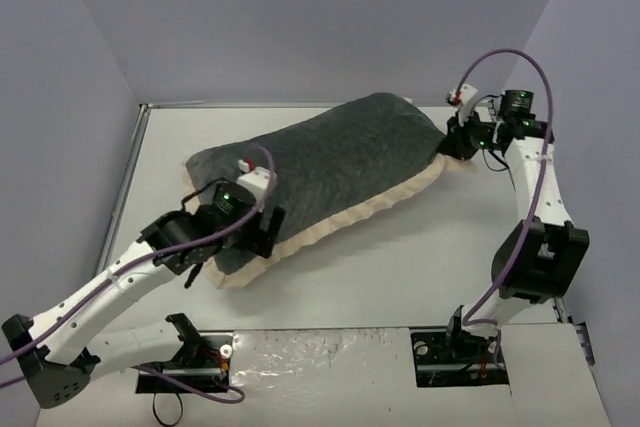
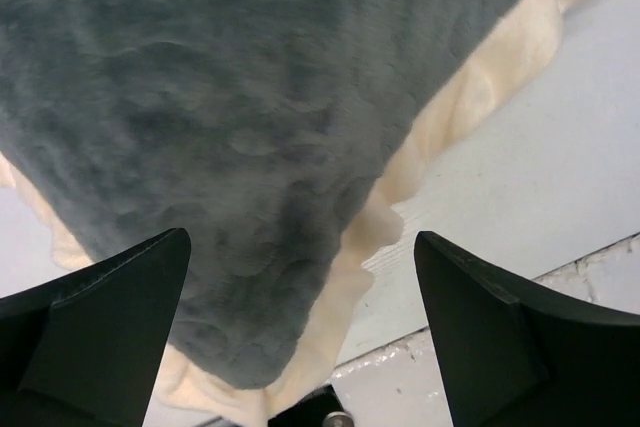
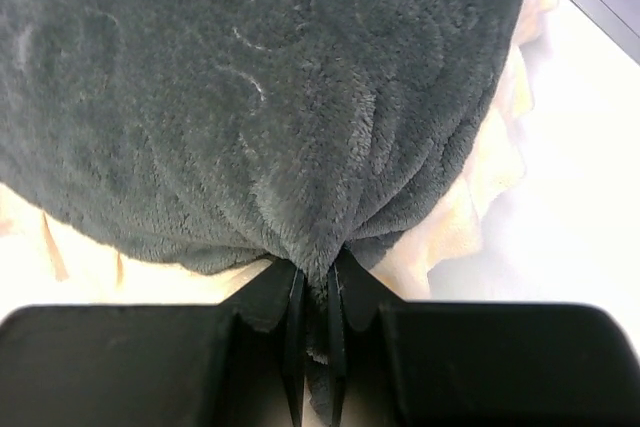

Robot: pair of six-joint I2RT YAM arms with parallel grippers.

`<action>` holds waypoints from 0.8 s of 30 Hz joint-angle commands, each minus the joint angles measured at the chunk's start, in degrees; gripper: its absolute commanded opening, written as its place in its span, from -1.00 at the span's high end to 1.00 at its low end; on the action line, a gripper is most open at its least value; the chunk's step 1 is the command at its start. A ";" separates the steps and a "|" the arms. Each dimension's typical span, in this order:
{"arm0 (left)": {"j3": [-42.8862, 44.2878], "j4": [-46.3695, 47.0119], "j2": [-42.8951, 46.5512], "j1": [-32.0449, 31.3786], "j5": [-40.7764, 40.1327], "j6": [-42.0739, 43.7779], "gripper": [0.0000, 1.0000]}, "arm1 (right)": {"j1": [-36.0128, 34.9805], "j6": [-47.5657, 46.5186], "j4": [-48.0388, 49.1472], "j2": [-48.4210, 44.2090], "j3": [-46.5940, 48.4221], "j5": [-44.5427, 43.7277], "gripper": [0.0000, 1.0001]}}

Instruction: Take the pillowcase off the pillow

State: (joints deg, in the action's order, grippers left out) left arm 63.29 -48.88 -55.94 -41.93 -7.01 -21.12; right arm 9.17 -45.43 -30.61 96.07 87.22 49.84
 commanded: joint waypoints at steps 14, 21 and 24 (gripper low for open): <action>-0.62 17.33 -14.88 -19.94 -16.20 19.89 -0.89 | 12.89 4.38 0.99 -10.03 -10.23 -0.54 1.00; -5.18 18.12 -18.32 -23.02 -24.80 23.06 -0.89 | 12.89 5.09 0.90 -9.67 -9.61 -0.71 1.00; -6.68 20.31 -20.69 -23.11 -29.98 23.50 -0.94 | 12.80 5.44 0.82 -9.94 -9.61 -0.54 1.00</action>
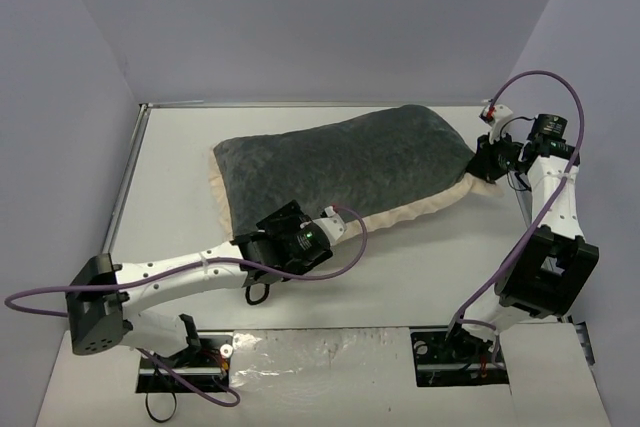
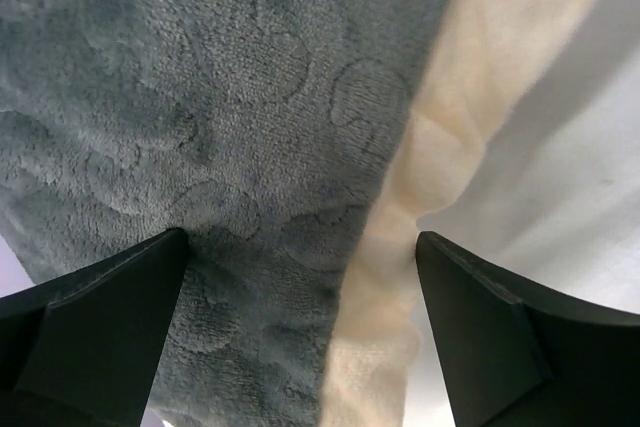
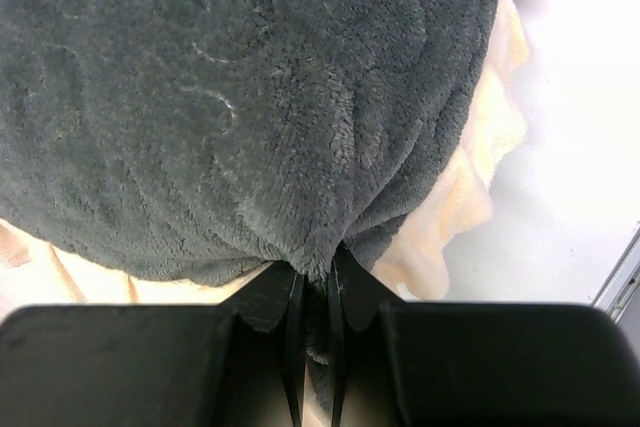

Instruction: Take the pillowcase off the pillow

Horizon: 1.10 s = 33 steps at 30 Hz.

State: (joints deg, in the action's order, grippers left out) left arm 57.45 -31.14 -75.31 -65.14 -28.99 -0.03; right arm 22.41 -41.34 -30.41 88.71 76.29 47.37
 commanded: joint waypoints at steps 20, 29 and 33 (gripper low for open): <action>15.72 3.80 7.97 0.99 -8.19 4.34 0.95 | -1.93 -6.90 0.79 -14.07 1.31 5.18 1.00; 27.10 7.04 15.18 -0.07 -5.29 2.32 0.95 | -0.09 3.08 0.88 -13.21 19.57 18.35 1.00; 19.57 12.40 18.87 3.51 -5.11 -5.90 0.95 | -0.53 6.80 1.15 -12.33 19.52 20.48 1.00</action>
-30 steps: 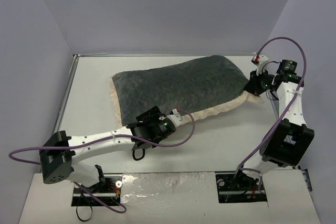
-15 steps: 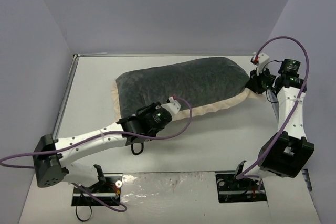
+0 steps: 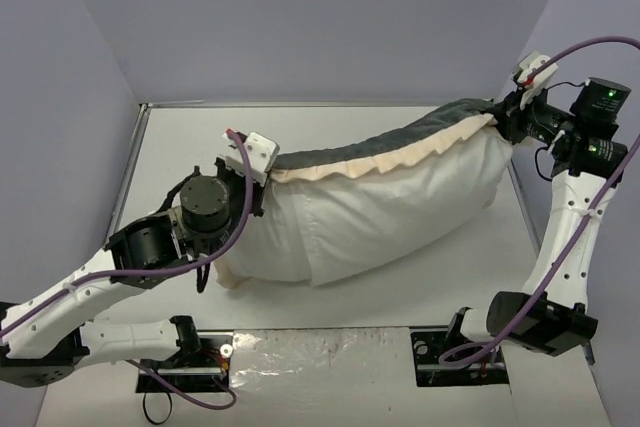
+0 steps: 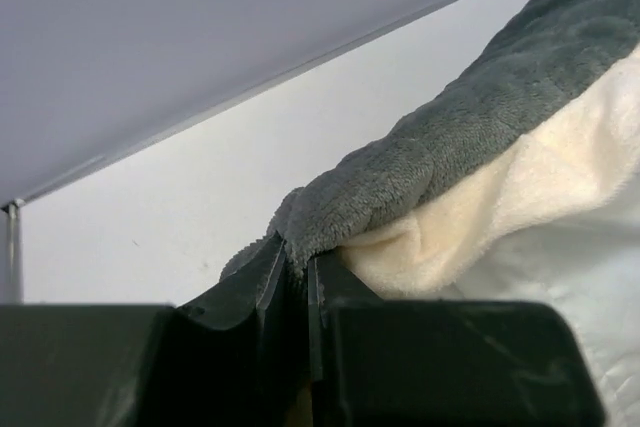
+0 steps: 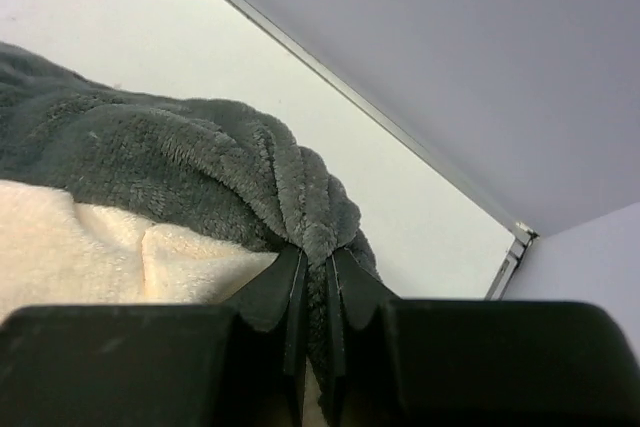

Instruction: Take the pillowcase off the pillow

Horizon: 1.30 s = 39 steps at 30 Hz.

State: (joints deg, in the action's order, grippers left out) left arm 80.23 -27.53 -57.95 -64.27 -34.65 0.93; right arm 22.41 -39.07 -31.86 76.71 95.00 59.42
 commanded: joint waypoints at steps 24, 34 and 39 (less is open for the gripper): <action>3.08 21.65 -26.77 42.29 42.72 -27.29 0.16 | -18.46 25.80 22.81 12.43 -2.72 -27.00 -1.00; 6.72 10.31 -18.18 43.70 45.55 -31.60 -0.87 | -21.18 28.78 20.96 3.45 -10.53 -12.75 -1.00; -6.55 5.91 -10.26 43.70 41.96 -34.76 -0.87 | -28.90 27.03 17.54 3.54 -14.49 -18.26 -1.00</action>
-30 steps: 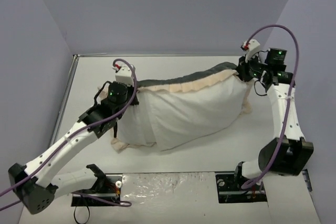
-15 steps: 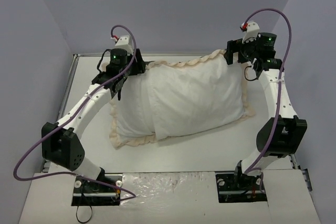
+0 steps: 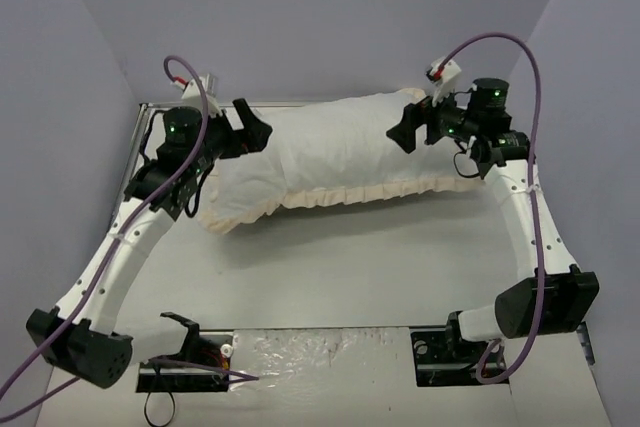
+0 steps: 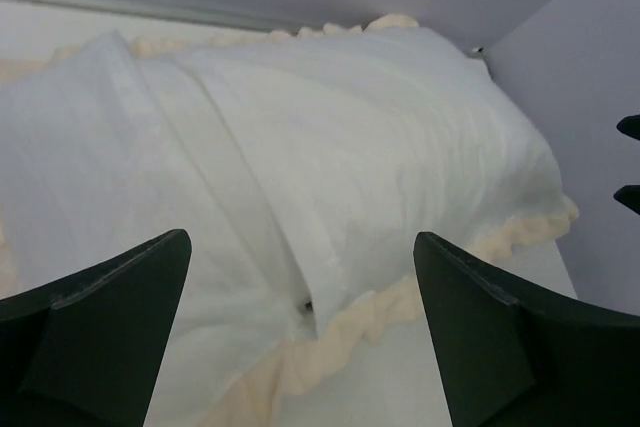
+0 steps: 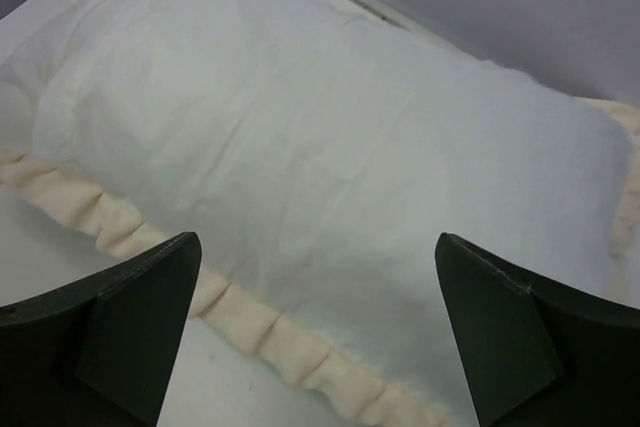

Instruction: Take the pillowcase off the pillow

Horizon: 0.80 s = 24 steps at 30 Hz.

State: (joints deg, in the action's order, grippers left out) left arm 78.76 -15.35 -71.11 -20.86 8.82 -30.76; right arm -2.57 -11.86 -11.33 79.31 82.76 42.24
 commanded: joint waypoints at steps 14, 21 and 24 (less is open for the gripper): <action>-4.88 -7.23 -6.65 1.00 -8.20 -4.13 -0.87 | -13.07 3.68 -2.91 5.51 -1.37 -12.00 -0.94; 7.09 -14.77 -21.24 0.56 -14.70 -2.73 -0.66 | -13.95 4.73 -2.90 3.75 -2.87 -15.34 -0.95; 7.90 -18.03 -23.28 0.38 -18.21 -1.15 -0.46 | -14.57 5.26 -3.08 3.14 -2.87 -16.66 -0.95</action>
State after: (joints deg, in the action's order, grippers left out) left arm 84.33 -27.22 -94.04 -20.21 -4.27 -33.69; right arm -16.40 -7.88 -14.79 84.90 79.72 28.18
